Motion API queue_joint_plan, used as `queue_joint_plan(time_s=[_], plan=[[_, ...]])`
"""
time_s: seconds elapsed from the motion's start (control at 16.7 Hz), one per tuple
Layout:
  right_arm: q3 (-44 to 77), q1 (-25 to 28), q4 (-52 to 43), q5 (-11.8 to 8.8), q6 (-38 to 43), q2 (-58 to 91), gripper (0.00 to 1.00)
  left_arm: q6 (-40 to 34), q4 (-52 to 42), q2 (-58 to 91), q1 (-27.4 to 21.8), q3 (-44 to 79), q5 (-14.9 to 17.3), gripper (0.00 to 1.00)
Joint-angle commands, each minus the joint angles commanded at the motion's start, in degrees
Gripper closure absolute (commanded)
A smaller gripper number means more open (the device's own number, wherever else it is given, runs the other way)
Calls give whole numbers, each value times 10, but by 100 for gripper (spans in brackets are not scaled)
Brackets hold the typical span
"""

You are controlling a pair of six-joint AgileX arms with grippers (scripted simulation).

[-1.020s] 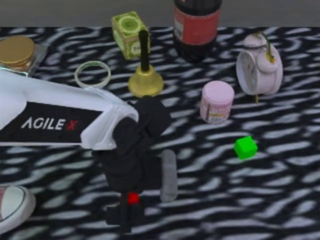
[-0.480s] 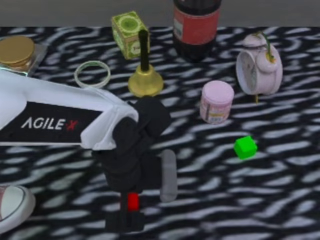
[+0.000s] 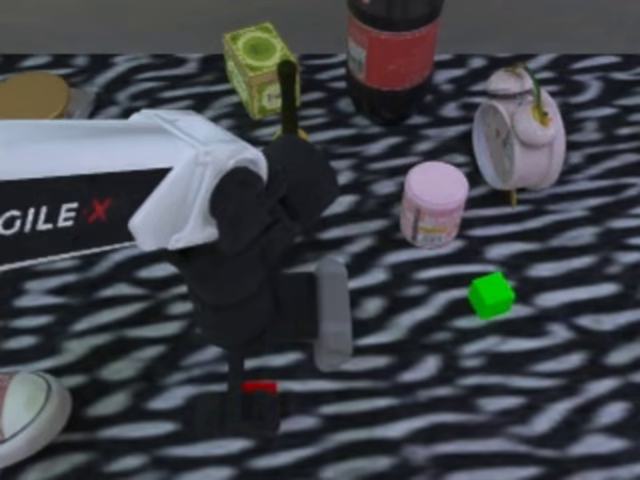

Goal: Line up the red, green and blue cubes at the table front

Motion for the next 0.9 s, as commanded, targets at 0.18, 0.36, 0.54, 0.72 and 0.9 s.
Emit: queue_joint_plan(time_s=[0.18, 0.36, 0.54, 0.72, 0.9], plan=[[0, 0, 0, 0, 0, 0, 0, -1, -17, -14, 3, 10, 0, 0], [0, 0, 0, 0, 0, 0, 0, -1, -16, -11, 0, 9, 0, 0], [35, 11, -22, -2, 1, 35, 0, -13, 5, -43, 17, -18, -3, 0], [118, 34, -74, -3, 5, 125, 0, -47, 51, -125, 59, -80, -7, 0], [232, 63, -148, -2, 9, 269, 0, -100, 113, -249, 117, -170, -12, 0]])
